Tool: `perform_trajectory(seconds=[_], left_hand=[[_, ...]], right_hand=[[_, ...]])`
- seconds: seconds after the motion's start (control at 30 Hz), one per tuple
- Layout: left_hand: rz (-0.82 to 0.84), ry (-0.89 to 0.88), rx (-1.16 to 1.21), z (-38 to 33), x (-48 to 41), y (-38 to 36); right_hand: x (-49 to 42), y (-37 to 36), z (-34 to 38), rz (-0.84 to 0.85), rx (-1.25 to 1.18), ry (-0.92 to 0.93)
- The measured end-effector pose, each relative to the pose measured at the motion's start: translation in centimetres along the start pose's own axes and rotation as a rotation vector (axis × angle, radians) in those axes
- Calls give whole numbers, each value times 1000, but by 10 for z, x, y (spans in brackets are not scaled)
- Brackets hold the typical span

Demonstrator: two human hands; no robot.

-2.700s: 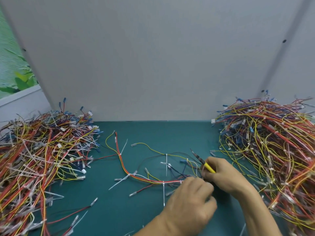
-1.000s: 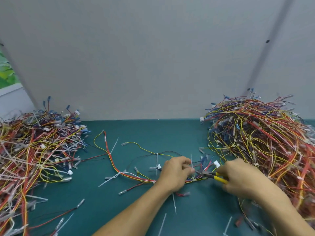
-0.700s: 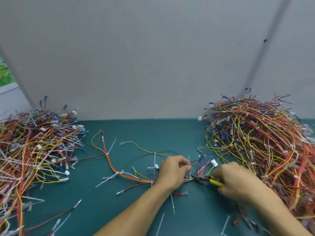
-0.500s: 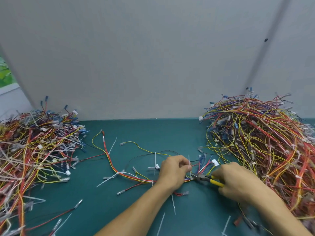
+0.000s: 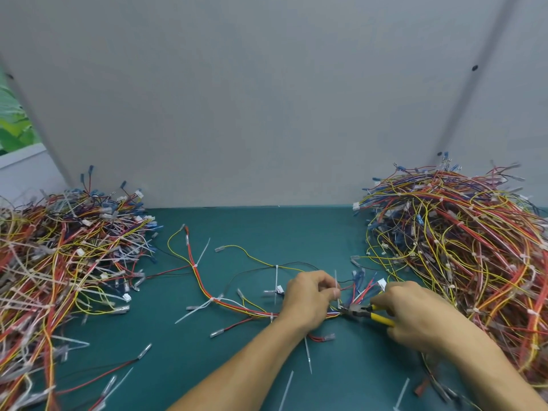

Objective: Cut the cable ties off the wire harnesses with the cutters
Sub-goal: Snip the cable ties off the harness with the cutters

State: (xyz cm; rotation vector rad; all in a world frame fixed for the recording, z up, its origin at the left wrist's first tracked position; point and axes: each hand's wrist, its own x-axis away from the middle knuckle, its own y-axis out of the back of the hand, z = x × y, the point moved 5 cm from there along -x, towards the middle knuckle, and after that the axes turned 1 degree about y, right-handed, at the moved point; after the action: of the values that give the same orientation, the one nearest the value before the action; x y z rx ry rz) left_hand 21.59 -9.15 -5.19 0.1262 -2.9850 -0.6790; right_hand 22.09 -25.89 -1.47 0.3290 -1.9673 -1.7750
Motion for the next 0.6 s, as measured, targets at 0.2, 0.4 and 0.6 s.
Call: perform_trajectory(seconds=[0.2, 0.4, 0.6], left_hand=[[-11, -15, -17, -1, 1, -1], [-12, -14, 17, -1, 1, -1], [-23, -16, 14, 1, 1, 0]], right_hand=[[-3, -3, 0, 1, -9, 42], [-3, -1, 1, -53, -9, 85], [-2, 0, -1, -36, 3, 89]])
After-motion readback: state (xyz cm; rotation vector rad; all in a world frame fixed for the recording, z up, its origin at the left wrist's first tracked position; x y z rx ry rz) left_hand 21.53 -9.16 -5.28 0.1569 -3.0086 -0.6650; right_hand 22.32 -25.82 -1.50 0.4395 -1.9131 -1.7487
